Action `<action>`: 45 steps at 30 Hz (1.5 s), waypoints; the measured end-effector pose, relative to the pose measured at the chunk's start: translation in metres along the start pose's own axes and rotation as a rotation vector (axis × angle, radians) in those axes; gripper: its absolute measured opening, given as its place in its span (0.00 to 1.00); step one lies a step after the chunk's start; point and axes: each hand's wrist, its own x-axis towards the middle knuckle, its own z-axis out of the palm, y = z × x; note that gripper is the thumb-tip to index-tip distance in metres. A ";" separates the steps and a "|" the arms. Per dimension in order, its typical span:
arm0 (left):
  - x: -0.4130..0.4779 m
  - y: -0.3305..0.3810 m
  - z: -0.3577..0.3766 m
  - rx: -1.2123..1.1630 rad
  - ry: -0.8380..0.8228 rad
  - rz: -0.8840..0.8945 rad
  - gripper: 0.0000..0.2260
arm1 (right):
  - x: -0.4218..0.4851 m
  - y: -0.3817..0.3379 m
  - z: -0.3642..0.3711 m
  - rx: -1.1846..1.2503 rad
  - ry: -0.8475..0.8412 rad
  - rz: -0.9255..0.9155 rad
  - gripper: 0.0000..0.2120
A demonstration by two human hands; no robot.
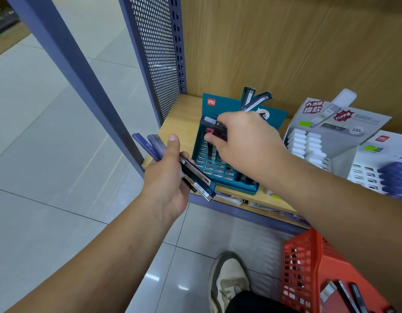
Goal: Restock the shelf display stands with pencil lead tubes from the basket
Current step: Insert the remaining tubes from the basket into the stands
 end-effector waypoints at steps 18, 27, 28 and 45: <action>-0.001 -0.025 0.009 0.215 -0.091 0.189 0.10 | -0.040 0.033 -0.014 0.819 -0.022 0.300 0.06; 0.002 -0.027 0.013 0.288 -0.160 0.080 0.14 | -0.026 0.047 -0.042 0.516 0.018 -0.026 0.04; 0.002 -0.028 0.012 0.295 -0.152 0.077 0.14 | -0.024 0.048 -0.048 0.489 0.028 -0.024 0.06; 0.029 -0.021 0.019 0.529 -0.298 0.409 0.14 | 0.031 0.043 -0.026 0.002 -0.127 0.061 0.12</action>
